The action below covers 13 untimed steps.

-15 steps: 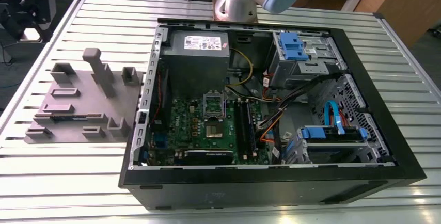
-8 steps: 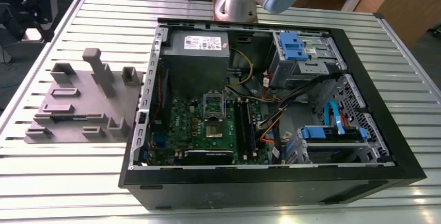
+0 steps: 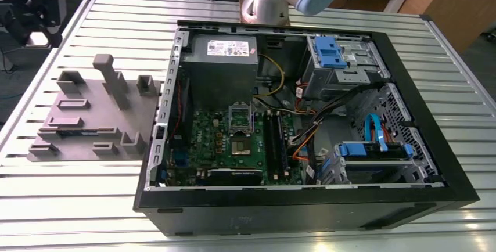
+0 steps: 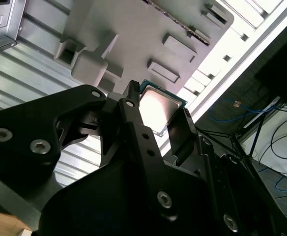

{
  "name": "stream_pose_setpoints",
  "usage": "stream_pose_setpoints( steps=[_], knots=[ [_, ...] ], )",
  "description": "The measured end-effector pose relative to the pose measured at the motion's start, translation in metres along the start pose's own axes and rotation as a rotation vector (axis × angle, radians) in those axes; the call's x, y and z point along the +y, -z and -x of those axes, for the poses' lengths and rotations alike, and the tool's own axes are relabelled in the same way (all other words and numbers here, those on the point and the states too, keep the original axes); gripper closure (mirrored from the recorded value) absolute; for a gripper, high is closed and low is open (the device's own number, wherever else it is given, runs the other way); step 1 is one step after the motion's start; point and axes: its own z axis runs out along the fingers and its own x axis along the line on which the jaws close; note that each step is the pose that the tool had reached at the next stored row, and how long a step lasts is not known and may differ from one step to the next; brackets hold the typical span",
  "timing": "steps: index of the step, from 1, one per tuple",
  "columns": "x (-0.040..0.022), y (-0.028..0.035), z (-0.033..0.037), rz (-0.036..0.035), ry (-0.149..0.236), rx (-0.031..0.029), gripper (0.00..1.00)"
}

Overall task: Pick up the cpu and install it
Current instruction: 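Pick up the cpu and move it towards the insertion slot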

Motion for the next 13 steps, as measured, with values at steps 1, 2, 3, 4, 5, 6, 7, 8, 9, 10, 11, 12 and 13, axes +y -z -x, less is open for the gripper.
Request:
stream_pose_setpoints(
  steps=[1,2,3,4,5,6,7,8,9,10,11,12,13],
  knots=[
    [0.0,0.0,0.0003,0.0,0.0,0.0,0.53],
    [0.0,0.0,0.0005,0.0,0.0,0.0,0.53],
    [0.0,0.0,0.0008,0.0,0.0,0.0,0.53],
    [-0.0001,0.0,0.0011,-0.0001,0.0,0.0,0.53],
    [0.0,0.0,0.0013,0.0,0.0,0.0,0.53],
    [-0.0001,0.0001,0.0016,0.0,0.0,0.0,0.53],
    [-0.0001,0.0001,0.0021,0.0,0.0,0.0,0.53],
    [-0.0001,0.0001,0.0024,-0.0001,0.0,0.0,0.53],
    [-0.0001,0.0001,0.0028,0.0,0.0,0.0,0.53],
    [-0.0001,0.0001,0.0033,0.0,0.0,0.0,0.53],
    [-0.0001,0.0001,0.0037,0.0,0.0,0.0001,0.53],
    [-0.0001,0.0001,0.004,0.0,0.0,0.0,0.53],
    [-0.0002,0.0,0.0042,0.0,0.0,0.0,0.53]
  ],
)
